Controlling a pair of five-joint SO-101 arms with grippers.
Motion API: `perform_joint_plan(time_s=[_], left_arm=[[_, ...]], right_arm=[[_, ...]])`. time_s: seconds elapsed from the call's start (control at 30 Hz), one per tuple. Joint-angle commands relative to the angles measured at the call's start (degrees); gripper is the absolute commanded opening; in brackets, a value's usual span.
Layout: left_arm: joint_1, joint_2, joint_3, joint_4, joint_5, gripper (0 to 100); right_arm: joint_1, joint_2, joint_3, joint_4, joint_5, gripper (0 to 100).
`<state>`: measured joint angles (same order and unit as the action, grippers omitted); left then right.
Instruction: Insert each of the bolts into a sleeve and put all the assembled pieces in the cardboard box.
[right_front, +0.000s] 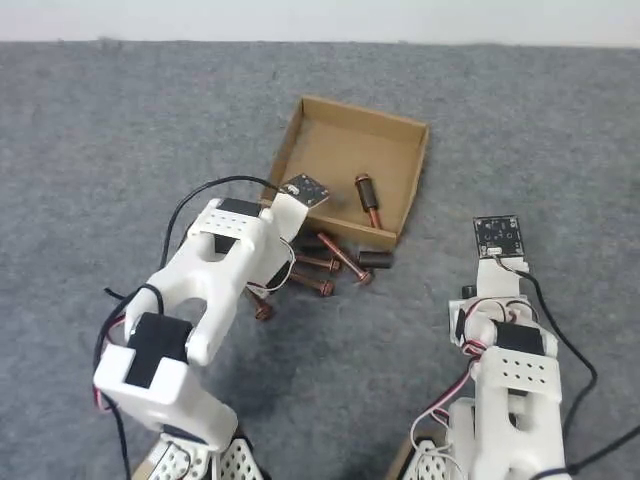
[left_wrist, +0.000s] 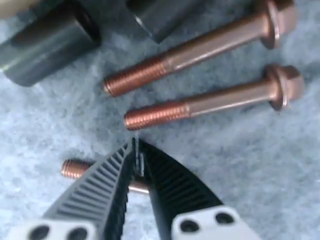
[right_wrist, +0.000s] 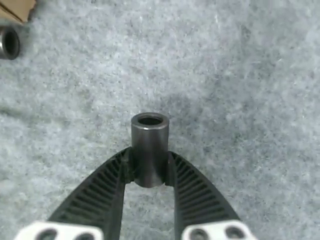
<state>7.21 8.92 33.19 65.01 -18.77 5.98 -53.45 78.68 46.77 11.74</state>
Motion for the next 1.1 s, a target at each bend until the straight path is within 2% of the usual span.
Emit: perform_joint_plan(time_s=[0.0,0.1,0.27,0.4,0.5,0.57,0.63,0.7,0.77,0.93,1.07], left_arm=[[-2.3,-7.6,1.4,-2.4,-0.6,1],[-3.3,-16.0,5.6,-5.6,-0.4,1],[-1.4,-30.5,14.5,-5.7,-0.4,1],[-1.8,-36.0,18.4,-8.2,-0.8,1],[-4.0,-35.8,18.7,-10.8,-1.1,1],[-5.3,-34.9,18.2,-10.7,-4.5,3],[-6.7,-33.7,17.6,-9.9,-7.5,9],[-8.5,-32.0,17.0,-9.2,-7.5,16],[-10.2,-30.0,16.3,-8.9,-8.4,18],[-11.0,-23.7,15.6,-12.2,-22.0,17],[-10.8,-21.5,13.9,-14.7,-27.6,17]], right_arm=[[0.4,-2.8,-0.4,-1.3,1.3,0.9],[0.4,-2.8,-0.4,-1.3,1.3,0.9],[0.4,-2.8,-0.4,-1.3,1.3,0.9],[0.4,-2.8,-0.4,-1.3,1.3,0.9],[0.4,-2.7,-0.4,-1.3,1.3,0.9],[0.4,-2.6,-0.4,-1.3,1.3,0.9],[0.4,-2.5,-0.4,-1.3,1.3,0.9],[0.4,-2.4,-0.4,-1.3,1.3,0.9],[0.4,-2.3,-0.4,-1.3,1.3,0.9],[0.4,-2.3,-0.4,-1.3,1.3,0.9],[0.4,-2.3,-0.4,-1.3,1.3,0.9]])
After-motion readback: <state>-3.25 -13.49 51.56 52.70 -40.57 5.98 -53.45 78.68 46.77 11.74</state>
